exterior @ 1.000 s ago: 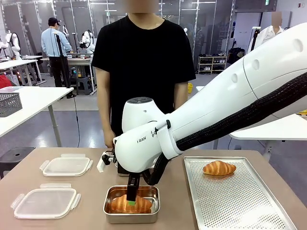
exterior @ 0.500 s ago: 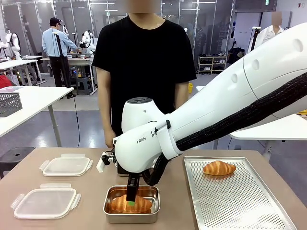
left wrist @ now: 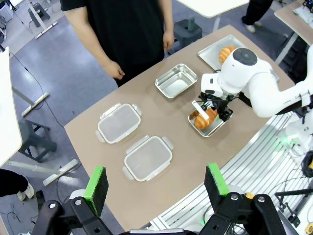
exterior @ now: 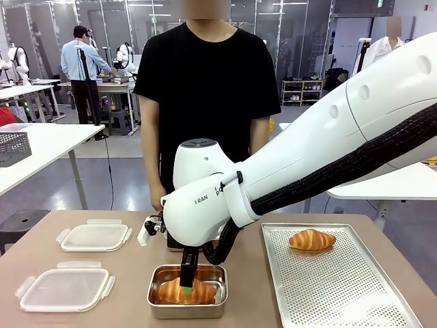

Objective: Place the bread into the airtight container.
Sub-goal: Pick up a Butter Roll and place it into an empty Airtight Container.

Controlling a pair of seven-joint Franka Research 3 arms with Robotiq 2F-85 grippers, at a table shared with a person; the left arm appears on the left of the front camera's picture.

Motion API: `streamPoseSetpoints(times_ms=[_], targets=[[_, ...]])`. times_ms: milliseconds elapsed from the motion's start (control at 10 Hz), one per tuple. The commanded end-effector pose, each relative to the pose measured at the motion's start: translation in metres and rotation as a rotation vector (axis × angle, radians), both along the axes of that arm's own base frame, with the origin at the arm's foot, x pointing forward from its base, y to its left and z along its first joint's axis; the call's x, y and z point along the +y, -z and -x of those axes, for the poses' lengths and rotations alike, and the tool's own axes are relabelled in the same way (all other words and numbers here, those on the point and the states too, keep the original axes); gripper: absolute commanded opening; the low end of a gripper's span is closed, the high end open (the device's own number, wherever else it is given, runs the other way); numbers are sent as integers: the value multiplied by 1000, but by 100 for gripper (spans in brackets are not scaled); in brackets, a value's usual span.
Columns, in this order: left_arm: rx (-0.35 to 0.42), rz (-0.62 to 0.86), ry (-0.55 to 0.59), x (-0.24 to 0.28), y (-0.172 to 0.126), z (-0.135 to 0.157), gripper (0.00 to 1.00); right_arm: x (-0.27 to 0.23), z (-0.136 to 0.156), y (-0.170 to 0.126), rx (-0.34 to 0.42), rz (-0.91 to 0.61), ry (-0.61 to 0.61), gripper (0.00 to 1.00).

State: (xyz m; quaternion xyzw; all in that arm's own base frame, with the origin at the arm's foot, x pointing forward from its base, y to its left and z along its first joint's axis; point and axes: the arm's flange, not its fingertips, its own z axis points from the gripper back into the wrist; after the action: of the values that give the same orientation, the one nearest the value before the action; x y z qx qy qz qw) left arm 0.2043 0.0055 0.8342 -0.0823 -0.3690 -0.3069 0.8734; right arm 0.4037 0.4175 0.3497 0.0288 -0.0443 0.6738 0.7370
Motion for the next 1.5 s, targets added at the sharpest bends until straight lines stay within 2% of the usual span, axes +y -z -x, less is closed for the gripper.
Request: streamPoseSetpoints(times_ms=[0,300,400,500,600,900,1100,1300,1400], targets=[[-2,1,6,-1,-2,1,100,1,0,0,-4,-5,2,100],[-2,1,6,-1,-2,1,100,0,0,0,0,0,0,100],[-2,1,6,-1,-2,1,100,-20,2,-31,3,-14,27,100],[-2,1,6,-1,-2,1,100,-47,4,-60,24,40,38,100],[-2,1,6,-1,-2,1,100,-75,2,-86,46,4,80,100],[-2,1,6,-1,-2,1,100,-160,15,-156,-1,-82,225,100],[-2,1,6,-1,-2,1,100,-222,41,-201,-67,-155,376,100],[-2,1,6,-1,-2,1,100,-276,85,-257,-119,-195,590,100],[-2,1,6,-1,-2,1,100,-300,96,-272,-135,-230,675,100]])
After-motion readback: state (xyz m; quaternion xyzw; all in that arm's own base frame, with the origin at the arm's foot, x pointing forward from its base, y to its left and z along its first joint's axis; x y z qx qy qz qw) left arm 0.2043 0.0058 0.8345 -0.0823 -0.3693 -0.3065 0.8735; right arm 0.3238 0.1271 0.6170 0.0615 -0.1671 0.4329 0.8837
